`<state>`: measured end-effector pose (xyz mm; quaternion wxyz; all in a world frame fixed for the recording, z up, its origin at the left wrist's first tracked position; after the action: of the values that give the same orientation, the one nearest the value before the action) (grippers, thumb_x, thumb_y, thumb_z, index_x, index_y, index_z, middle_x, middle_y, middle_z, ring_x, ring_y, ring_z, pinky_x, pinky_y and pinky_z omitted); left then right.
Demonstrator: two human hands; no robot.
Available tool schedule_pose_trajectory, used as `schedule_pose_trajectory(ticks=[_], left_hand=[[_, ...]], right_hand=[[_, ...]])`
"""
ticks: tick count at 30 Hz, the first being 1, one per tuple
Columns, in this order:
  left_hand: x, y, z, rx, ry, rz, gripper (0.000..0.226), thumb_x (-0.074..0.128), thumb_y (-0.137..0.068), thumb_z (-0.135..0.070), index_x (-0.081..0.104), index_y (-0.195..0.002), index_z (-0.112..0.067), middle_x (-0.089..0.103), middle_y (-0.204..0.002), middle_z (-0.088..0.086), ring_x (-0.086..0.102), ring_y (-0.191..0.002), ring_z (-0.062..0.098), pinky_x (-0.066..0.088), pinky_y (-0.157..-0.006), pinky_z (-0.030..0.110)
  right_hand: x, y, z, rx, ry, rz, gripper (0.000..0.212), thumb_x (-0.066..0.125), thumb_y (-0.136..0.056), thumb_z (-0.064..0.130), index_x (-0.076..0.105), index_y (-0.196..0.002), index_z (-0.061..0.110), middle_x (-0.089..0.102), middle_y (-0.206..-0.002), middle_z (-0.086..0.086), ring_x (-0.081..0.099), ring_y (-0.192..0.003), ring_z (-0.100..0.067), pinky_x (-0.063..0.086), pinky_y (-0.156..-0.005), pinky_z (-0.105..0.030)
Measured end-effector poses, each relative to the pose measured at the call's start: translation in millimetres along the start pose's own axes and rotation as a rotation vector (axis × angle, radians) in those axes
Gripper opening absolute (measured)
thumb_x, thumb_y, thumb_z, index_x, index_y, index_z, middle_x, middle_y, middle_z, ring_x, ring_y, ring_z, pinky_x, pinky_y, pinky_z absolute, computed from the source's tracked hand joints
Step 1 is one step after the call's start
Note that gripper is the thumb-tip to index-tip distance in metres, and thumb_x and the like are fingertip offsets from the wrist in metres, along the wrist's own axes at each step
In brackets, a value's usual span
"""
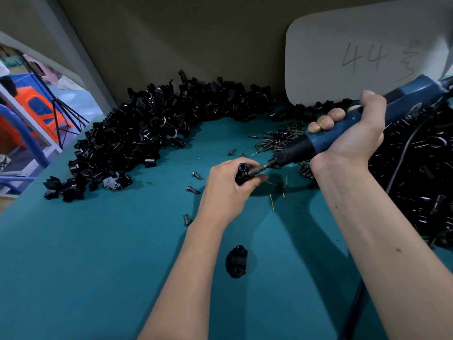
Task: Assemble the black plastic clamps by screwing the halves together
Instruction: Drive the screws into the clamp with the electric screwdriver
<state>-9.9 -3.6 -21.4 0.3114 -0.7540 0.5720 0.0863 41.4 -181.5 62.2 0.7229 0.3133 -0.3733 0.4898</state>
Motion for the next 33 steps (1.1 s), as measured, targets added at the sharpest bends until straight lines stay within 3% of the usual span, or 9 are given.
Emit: schedule_pose_trajectory(ticks=[15, 22, 33], left_hand=[[-1.4, 1.4, -2.6, -0.011, -0.044, -0.010, 0.014, 0.082, -0.086, -0.037, 0.070, -0.089, -0.030, 0.061, -0.076, -0.010, 0.050, -0.068, 0.009, 0.043, -0.059, 0.031], [-2.8, 2.1, -1.4, -0.002, -0.101, -0.029, 0.024, 0.082, -0.086, -0.040, 0.074, -0.107, -0.030, 0.069, -0.096, -0.008, 0.063, -0.088, 0.012, 0.054, -0.076, 0.035], [-4.7, 2.8, -4.4, 0.017, -0.148, -0.045, 0.022, 0.081, -0.086, -0.044, 0.072, -0.102, -0.033, 0.065, -0.088, -0.011, 0.057, -0.078, 0.009, 0.043, -0.064, 0.026]], right_hand=[[2.1, 1.3, -1.2, -0.025, -0.001, 0.019, 0.029, 0.061, -0.096, 0.023, 0.037, -0.083, 0.015, 0.043, -0.062, -0.002, 0.039, -0.048, -0.018, 0.036, -0.049, -0.028], [-2.8, 0.3, -4.6, -0.060, 0.031, -0.109, 0.029, 0.064, -0.091, 0.018, 0.038, -0.101, 0.011, 0.045, -0.060, -0.003, 0.040, -0.047, -0.020, 0.038, -0.050, -0.031], [1.6, 0.7, -3.5, -0.083, 0.049, -0.058, 0.029, 0.064, -0.089, 0.017, 0.039, -0.103, 0.012, 0.046, -0.061, -0.003, 0.041, -0.048, -0.019, 0.039, -0.051, -0.031]])
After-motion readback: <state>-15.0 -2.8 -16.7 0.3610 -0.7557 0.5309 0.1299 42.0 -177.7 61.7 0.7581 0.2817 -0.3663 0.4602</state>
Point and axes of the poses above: each hand's wrist, its own y-axis away from the middle knuckle, its own x-axis out of the palm, z = x × y, the point moved 2 cm from there along -y, towards the middle knuckle
